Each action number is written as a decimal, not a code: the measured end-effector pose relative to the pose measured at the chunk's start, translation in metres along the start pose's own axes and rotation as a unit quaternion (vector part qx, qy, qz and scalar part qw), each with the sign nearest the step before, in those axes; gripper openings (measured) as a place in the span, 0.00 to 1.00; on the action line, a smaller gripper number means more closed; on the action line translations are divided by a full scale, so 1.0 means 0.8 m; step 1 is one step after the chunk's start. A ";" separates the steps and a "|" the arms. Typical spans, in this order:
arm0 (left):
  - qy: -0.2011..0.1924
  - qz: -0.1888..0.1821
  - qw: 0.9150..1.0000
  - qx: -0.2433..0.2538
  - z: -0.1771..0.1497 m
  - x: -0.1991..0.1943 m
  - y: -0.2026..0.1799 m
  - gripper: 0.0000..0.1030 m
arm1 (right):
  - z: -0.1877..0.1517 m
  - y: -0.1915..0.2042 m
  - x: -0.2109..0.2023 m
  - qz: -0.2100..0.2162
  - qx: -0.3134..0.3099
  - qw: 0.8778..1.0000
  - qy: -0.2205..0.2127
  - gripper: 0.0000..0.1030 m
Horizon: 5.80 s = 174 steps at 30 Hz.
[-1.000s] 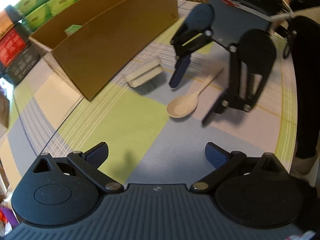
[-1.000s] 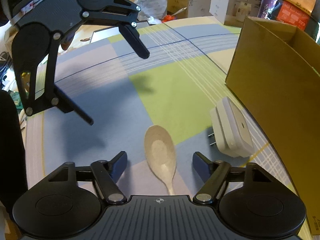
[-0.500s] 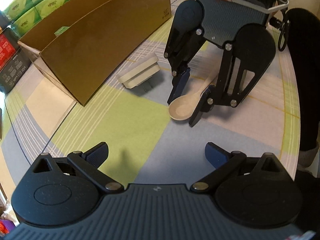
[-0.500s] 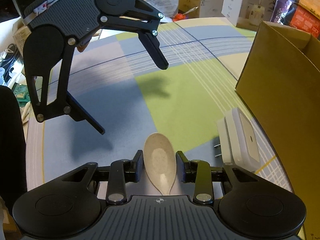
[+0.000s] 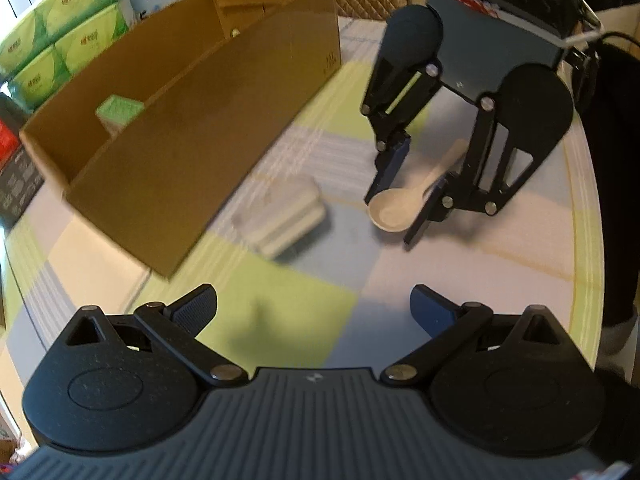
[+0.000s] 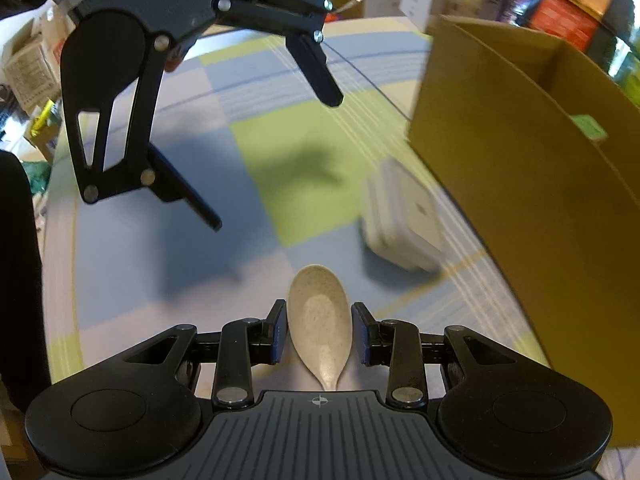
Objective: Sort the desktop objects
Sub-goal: 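Grasp the white square container with the left gripper while the right grasps the wooden spoon, then lift the white container with the left gripper while the right lifts the wooden spoon, then carry the white container and wooden spoon over the cardboard box with both grippers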
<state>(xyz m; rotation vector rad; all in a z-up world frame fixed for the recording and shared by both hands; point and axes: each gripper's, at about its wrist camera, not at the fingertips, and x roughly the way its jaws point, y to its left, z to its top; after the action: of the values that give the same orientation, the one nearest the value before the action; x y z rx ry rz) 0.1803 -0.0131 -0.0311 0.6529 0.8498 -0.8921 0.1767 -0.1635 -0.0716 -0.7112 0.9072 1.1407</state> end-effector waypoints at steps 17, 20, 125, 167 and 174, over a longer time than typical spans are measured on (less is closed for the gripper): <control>-0.014 0.055 0.966 -0.254 0.048 0.060 0.037 0.92 | -0.052 -0.051 -0.032 -0.063 0.093 0.994 0.008 0.30; -0.012 0.067 0.958 -0.277 0.050 0.072 0.038 0.89 | -0.055 -0.052 -0.035 -0.068 0.110 0.992 0.002 0.30; -0.107 0.146 0.905 -0.384 0.080 -0.118 -0.091 0.59 | -0.096 -0.007 -0.260 -0.184 0.393 0.882 -0.184 0.29; -0.118 0.167 0.913 -0.352 0.150 -0.139 -0.013 0.59 | -0.034 -0.082 -0.314 -0.192 0.360 0.889 -0.206 0.29; -0.114 0.166 0.916 -0.346 0.162 -0.128 0.010 0.59 | -0.011 -0.106 -0.316 -0.199 0.346 0.893 -0.209 0.29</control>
<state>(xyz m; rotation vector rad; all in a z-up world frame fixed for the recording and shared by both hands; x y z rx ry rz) 0.1964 -0.0707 0.1232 0.0592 0.7458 -0.3043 0.2176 -0.3072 0.1493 -0.0403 0.6839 0.5035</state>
